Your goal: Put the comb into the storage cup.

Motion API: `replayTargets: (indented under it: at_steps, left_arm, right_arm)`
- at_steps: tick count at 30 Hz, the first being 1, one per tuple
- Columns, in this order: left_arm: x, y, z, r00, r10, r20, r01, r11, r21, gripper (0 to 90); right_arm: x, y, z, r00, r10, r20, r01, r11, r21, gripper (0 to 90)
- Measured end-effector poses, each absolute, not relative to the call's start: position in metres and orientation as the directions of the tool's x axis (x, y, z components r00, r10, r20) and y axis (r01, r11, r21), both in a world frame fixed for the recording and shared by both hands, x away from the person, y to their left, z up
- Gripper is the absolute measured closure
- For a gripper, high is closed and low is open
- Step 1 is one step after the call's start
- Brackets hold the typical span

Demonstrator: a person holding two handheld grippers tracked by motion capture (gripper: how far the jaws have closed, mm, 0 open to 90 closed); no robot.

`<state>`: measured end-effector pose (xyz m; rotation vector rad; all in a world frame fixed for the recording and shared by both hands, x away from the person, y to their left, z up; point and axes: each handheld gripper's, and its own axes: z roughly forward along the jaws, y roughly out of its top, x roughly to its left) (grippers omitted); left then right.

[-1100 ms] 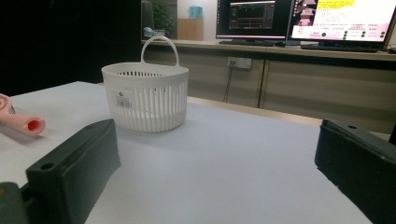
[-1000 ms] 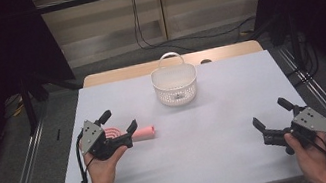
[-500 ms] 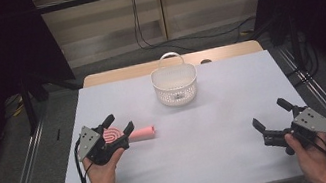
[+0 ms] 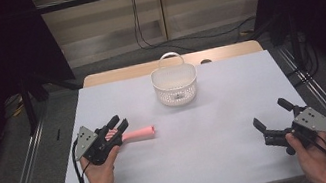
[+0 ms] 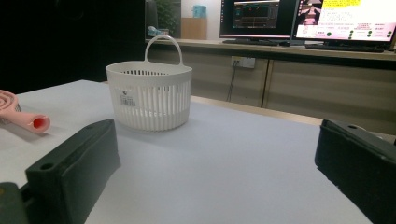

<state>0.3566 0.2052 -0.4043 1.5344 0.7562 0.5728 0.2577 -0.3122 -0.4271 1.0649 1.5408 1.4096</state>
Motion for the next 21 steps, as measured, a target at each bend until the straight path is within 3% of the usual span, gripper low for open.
replayTargets:
  at_steps: [9, 13, 21]
  left_arm:
    - [0.357, 0.207, -0.402, 0.7, 0.71, -0.079, 0.162, -0.05, 0.985, 90.0]
    - [0.36, 0.21, -0.402, 0.707, 0.696, -0.124, 0.21, -0.039, 0.977, 90.0]
    - [0.37, 0.216, -0.396, 0.756, 0.64, -0.14, 0.288, -0.133, 0.948, 90.0]
  right_arm:
    - [0.258, -0.312, -0.427, -0.355, 0.935, -0.006, 0.076, 0.035, 0.997, 0.0]
    - [0.258, -0.312, -0.427, -0.356, 0.935, -0.003, 0.077, 0.033, 0.997, 0.0]
    - [0.258, -0.313, -0.427, -0.353, 0.936, 0.0, 0.077, 0.029, 0.997, 0.0]
